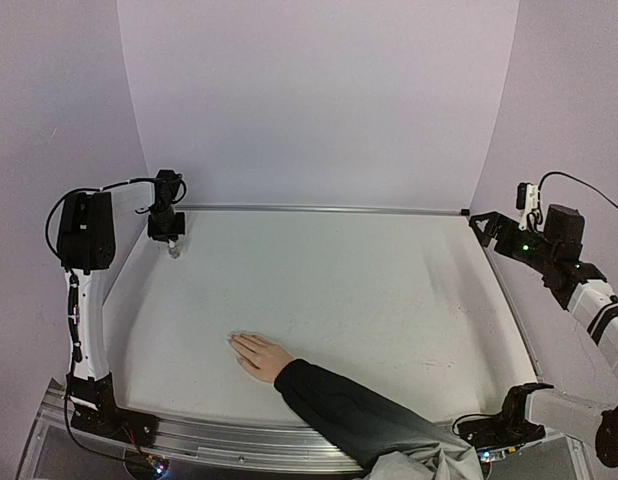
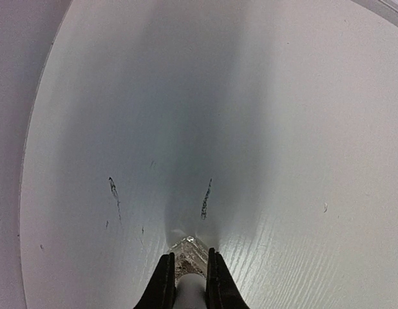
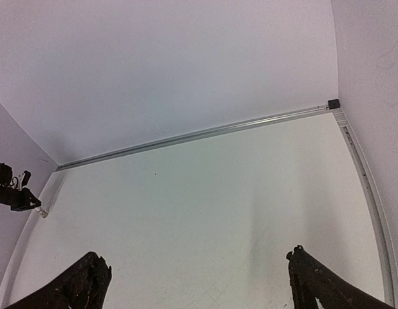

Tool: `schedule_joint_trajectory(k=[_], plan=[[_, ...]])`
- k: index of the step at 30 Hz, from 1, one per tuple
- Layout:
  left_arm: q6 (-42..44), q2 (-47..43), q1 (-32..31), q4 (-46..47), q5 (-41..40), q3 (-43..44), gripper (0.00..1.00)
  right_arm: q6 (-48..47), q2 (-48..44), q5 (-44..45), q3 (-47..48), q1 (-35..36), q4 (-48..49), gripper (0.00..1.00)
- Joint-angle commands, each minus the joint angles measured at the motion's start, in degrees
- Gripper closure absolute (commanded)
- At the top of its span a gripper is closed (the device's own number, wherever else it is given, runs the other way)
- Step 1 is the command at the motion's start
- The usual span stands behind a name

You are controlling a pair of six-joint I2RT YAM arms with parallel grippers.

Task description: Paint the nails

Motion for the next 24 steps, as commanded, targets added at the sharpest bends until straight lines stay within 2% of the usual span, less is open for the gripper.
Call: schedule_joint_trajectory(k=[1, 5, 8, 12, 15, 17, 20, 24], plan=[[0.5, -3.3, 0.2, -0.7, 2.2, 1.3, 0.94, 0.4, 0.5, -1.7, 0.0, -0.2, 2.8, 0.02], [1.0, -9.9, -0.8, -0.8, 6.9, -2.9, 1.00, 0.0, 3.6, -4.2, 1.0, 0.3, 2.9, 0.02], [2.2, -16.2, -3.4, -0.8, 10.3, -7.0, 1.00, 0.0, 5.3, -5.3, 1.2, 2.2, 4.5, 0.02], [3.9, -24.6, -9.7, -0.5, 20.9, -12.0, 1.00, -0.5, 9.1, -4.6, 2.1, 12.3, 8.8, 0.02], [7.1, -28.6, -14.3, 0.8, 31.1, -15.4, 1.00, -1.8, 15.5, -4.1, 4.8, 20.9, 10.9, 0.02], [9.5, -30.9, -16.7, 1.8, 39.6, -17.4, 1.00, -1.9, 20.0, -8.4, 6.8, 25.2, 13.4, 0.02], [15.2, -36.3, -20.5, 5.6, 51.6, -22.1, 1.00, -1.5, 25.9, -19.4, 9.4, 31.1, 19.8, 0.02], [21.6, -43.6, -24.3, 11.3, 61.4, -29.1, 1.00, -0.9, 34.0, -34.1, 15.0, 38.0, 25.4, 0.02]])
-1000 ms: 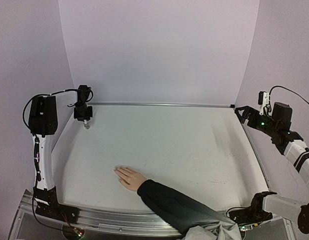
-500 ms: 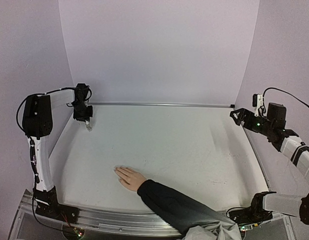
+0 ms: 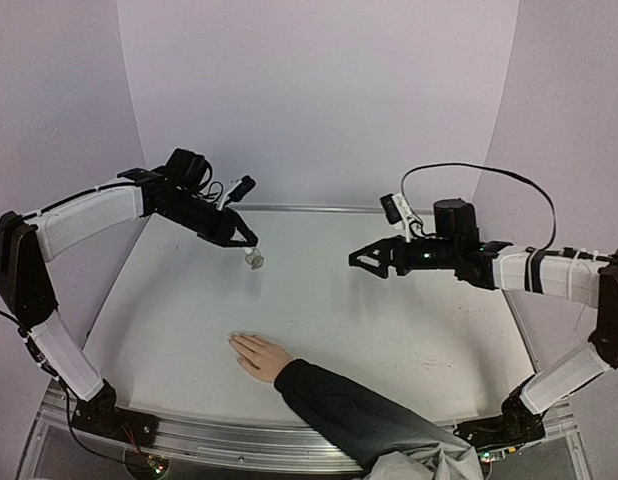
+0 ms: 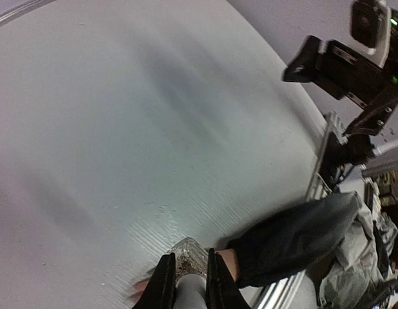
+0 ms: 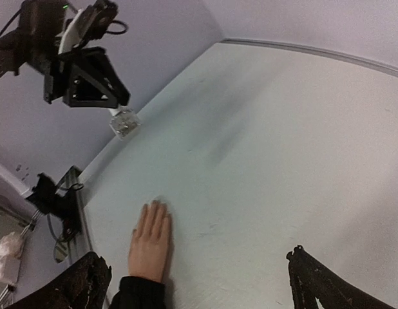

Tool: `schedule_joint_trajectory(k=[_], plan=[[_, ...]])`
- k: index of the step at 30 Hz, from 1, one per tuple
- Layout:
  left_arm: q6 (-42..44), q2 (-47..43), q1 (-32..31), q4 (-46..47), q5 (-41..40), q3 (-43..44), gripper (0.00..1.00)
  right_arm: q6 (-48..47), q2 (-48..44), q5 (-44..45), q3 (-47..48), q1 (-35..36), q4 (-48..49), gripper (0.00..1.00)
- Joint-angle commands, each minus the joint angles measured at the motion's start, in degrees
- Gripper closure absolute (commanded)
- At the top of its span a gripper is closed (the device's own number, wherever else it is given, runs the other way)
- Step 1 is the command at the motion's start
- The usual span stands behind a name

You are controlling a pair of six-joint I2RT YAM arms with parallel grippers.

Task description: Paint the nails

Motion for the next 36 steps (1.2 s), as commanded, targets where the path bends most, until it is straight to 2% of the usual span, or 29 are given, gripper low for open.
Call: schedule_joint_trajectory(k=[1, 5, 8, 12, 20, 36], plan=[[9.4, -8.5, -2.3, 7.7, 17.7, -5.1, 1.00, 0.1, 6.5, -20.2, 9.3, 6.9, 11.1, 0.02], [11.9, -11.8, -4.0, 10.3, 22.6, -7.1, 1.00, 0.7, 10.9, -26.3, 13.9, 10.5, 13.2, 0.02], [13.1, -13.9, -5.6, 12.8, 22.6, -8.5, 1.00, 2.3, 14.3, -29.3, 17.0, 12.6, 14.2, 0.04], [13.9, -15.4, -7.2, 14.1, 22.7, -8.6, 1.00, 4.6, 18.5, -30.7, 20.2, 14.4, 16.4, 0.15], [15.7, -16.0, -8.3, 14.4, 24.1, -8.2, 1.00, 14.6, 22.8, -36.0, 22.2, 15.2, 28.8, 0.35], [16.6, -15.0, -9.4, 14.4, 25.3, -7.4, 1.00, 18.3, 27.5, -39.7, 28.6, 17.5, 31.5, 0.65]])
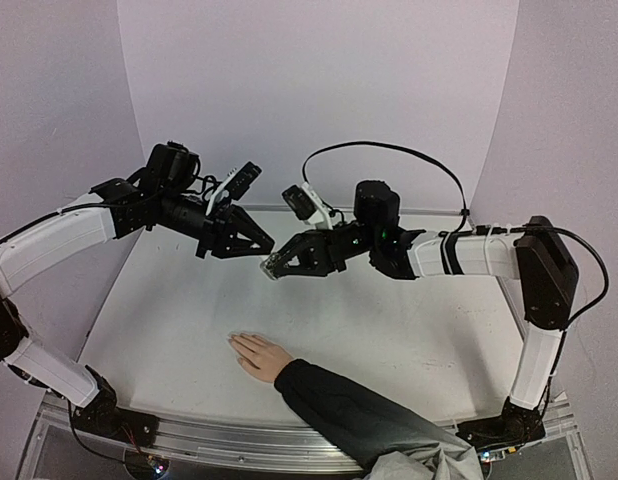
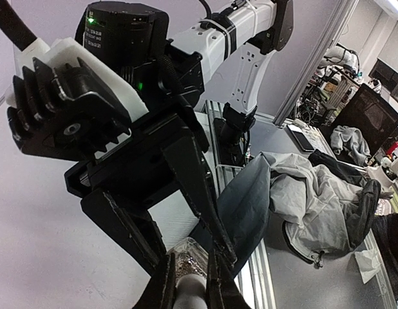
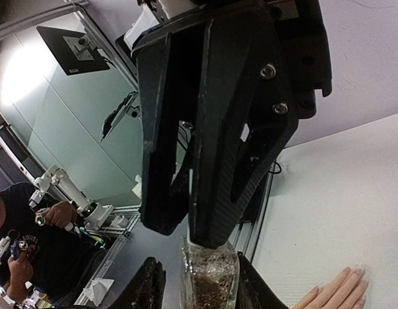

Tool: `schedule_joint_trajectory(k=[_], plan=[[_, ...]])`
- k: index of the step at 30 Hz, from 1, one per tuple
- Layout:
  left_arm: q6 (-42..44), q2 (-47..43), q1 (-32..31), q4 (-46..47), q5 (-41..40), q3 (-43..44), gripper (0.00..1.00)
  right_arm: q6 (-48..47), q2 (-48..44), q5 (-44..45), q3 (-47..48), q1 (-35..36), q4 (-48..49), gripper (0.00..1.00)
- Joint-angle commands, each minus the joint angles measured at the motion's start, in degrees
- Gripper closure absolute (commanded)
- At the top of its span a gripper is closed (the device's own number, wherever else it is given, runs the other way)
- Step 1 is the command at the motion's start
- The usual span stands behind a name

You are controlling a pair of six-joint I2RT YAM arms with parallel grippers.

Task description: Paint the nails

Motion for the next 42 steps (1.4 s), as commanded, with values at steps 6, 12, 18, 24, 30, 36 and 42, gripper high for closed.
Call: schedule_joint_trajectory(k=[6, 12, 18, 24, 30, 36, 42], plan=[[1.0, -0.9, -0.3, 2.6, 1.7, 1.1, 1.00, 1.6, 1.7, -4.4, 4.4, 1.5, 5.8, 0.85], [-5.0, -0.6, -0.2, 2.3, -3.9, 2.8, 0.56, -1.2, -0.5, -0.7, 1.7, 1.4, 5.7, 1.00], [-13.6, -4.1, 1.8, 7.9, -7.0, 0.4, 0.11, -10.6, -8.9, 17.2, -7.5, 1.0, 2.6, 1.00], [-35.1, -4.6, 2.1, 28.0, -8.7, -5.6, 0.10, -15.6, -18.3, 35.9, -16.2, 1.0, 1.8, 1.00], [-54.4, -0.4, -0.3, 56.0, -8.1, -11.7, 0.15, -12.3, -22.0, 40.4, -17.8, 0.9, 6.0, 1.00], [-61.4, 3.6, -2.6, 71.8, -6.2, -11.3, 0.15, -7.4, -23.8, 38.1, -17.7, 0.9, 11.7, 1.00], [-64.7, 7.7, -5.2, 79.6, -3.0, -8.5, 0.29, -4.1, -22.5, 31.1, -15.3, 0.9, 14.7, 1.00]])
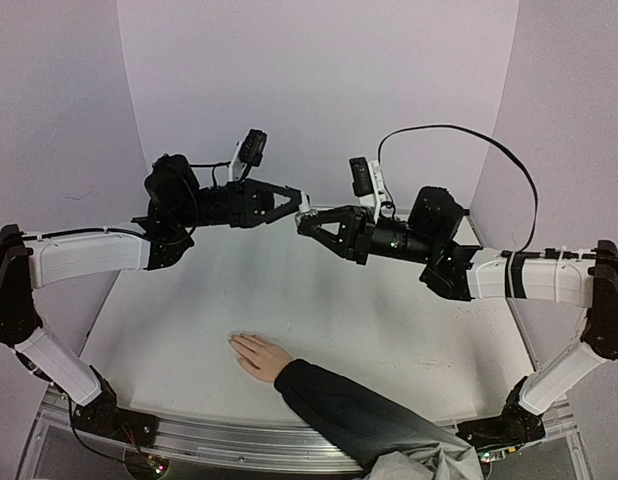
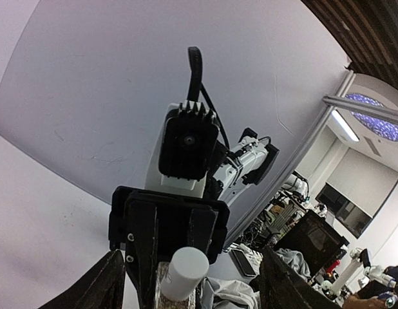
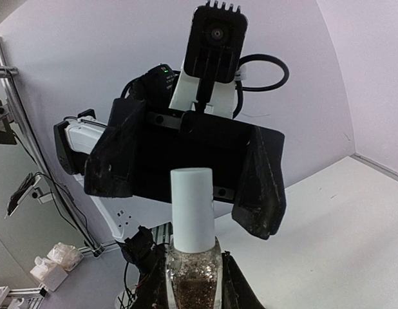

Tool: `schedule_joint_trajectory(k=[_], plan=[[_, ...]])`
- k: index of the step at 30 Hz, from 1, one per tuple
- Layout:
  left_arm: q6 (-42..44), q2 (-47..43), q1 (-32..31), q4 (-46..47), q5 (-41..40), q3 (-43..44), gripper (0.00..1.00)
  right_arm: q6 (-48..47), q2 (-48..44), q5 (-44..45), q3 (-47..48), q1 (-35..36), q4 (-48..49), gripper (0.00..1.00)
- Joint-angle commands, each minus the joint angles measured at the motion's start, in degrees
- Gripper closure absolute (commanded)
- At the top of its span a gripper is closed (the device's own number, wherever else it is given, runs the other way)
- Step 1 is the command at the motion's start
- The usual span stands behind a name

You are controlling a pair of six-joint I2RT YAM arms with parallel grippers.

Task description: Paint the nails

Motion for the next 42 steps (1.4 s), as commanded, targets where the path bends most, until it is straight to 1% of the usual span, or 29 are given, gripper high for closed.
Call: schedule_joint_trajectory(k=[1, 5, 8, 13, 16, 21, 23, 24, 25, 27, 28, 29, 31, 32, 34, 35, 36, 37, 39, 40, 42], plan=[[-4.6, 1.8, -1.6, 12.4, 3.0, 3.9, 0.32, 4.4, -1.3, -6.2, 3.2, 0.2, 9.4, 1.00], [-5.0, 2.1, -1.9, 13.1, 3.3, 4.6, 0.47, 5.6, -1.5, -7.1, 2.5, 0.2, 11.7, 1.00], [-5.3, 2.3, -2.0, 13.2, 4.2, 5.2, 0.61, 5.9, -1.4, -8.1, 2.2, 0.2, 12.6, 1.00], [-5.7, 2.5, -2.1, 13.2, 4.2, 5.2, 0.82, 5.4, -1.2, -7.7, 2.1, 0.2, 12.7, 1.00], [-5.7, 2.7, -2.2, 13.2, 4.3, 5.1, 0.84, 5.1, -0.9, -6.9, 2.2, 0.0, 12.6, 1.00], [-5.7, 3.2, -2.2, 12.8, 5.5, 5.2, 0.81, 3.4, -0.5, -6.2, 3.2, -0.1, 10.8, 1.00], [-5.1, 3.4, -2.2, 12.0, 5.6, 5.3, 0.90, 0.3, -0.9, -4.0, 4.3, 0.0, 6.4, 1.00], [-4.1, 3.3, -2.2, 10.7, 5.3, 5.4, 0.96, -1.9, -1.2, -1.7, 5.0, -0.1, 3.0, 1.00], [-2.4, 3.1, -2.2, 8.1, 4.6, 5.5, 1.00, -4.5, -1.6, 1.1, 5.9, -0.1, -1.0, 1.00], [4.2, 1.5, -2.3, -1.0, 1.8, 5.7, 1.00, -8.9, -2.2, 8.4, 7.0, 0.0, -7.4, 1.00], [8.3, 0.2, -2.5, -5.9, -0.7, 5.5, 1.00, -11.4, -2.5, 13.1, 7.4, 0.1, -10.1, 1.00], [11.9, -1.3, -2.6, -10.9, -4.3, 5.1, 1.00, -13.2, -2.6, 19.7, 7.9, 0.3, -13.3, 1.00], [17.2, -4.5, -2.9, -20.5, -15.6, 4.8, 1.00, -16.4, -1.8, 38.4, 9.8, 2.0, -18.3, 1.00], [19.0, -5.6, -3.2, -24.9, -21.8, 5.0, 1.00, -18.7, -0.5, 51.7, 11.1, 3.9, -20.0, 1.00], [20.0, -7.0, -4.0, -31.9, -34.9, 5.7, 1.00, -24.7, 3.7, 74.1, 13.4, 7.2, -18.2, 1.00], [19.9, -7.1, -4.5, -34.3, -40.6, 6.2, 1.00, -28.1, 7.3, 81.3, 14.7, 8.1, -15.7, 1.00], [20.2, -7.1, -5.1, -35.4, -43.7, 6.9, 1.00, -31.2, 9.7, 85.8, 15.9, 9.0, -12.7, 1.00], [20.6, -7.0, -5.9, -36.3, -46.4, 7.7, 1.00, -34.6, 11.7, 88.7, 17.1, 9.6, -9.6, 1.00], [21.1, -6.5, -6.5, -37.0, -49.3, 8.9, 1.00, -39.1, 14.8, 88.6, 20.1, 10.5, -6.7, 1.00], [20.9, -6.1, -6.5, -37.1, -49.7, 9.5, 1.00, -39.2, 15.4, 86.7, 21.3, 10.5, -6.7, 1.00], [21.5, -5.9, -6.4, -37.9, -49.5, 10.9, 1.00, -38.7, 14.6, 79.3, 21.0, 10.4, -6.6, 1.00]])
